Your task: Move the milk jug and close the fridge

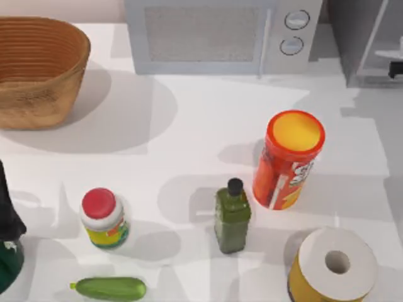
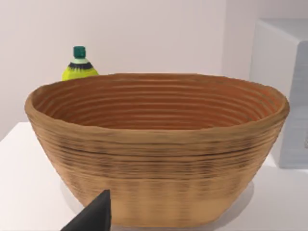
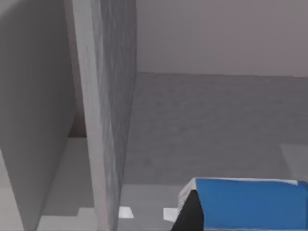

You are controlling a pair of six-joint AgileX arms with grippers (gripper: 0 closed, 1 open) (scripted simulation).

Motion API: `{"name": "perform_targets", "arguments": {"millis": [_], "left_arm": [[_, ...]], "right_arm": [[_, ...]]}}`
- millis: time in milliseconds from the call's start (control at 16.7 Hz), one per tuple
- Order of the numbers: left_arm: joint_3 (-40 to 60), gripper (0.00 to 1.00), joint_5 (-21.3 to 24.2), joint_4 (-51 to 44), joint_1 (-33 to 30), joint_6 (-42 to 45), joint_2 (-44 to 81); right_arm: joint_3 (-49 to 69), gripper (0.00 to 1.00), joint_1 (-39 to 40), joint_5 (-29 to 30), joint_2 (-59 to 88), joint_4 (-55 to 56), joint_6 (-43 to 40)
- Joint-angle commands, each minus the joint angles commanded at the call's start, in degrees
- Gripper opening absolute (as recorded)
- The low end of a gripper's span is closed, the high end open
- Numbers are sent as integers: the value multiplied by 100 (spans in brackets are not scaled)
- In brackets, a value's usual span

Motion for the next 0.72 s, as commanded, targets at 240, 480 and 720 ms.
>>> {"name": "perform_targets", "arguments": {"millis": [240,480,720], "left_arm": [[0,100,0,0,0,0,0],[0,100,0,0,0,0,0],[0,100,0,0,0,0,0]], "right_arm": [[2110,0,-178,-260,1001,-1820,-190],[4146,0,-416,-479,1939,-4008,-410],[5888,0,-695,-619,2684,-6129,-582]]}}
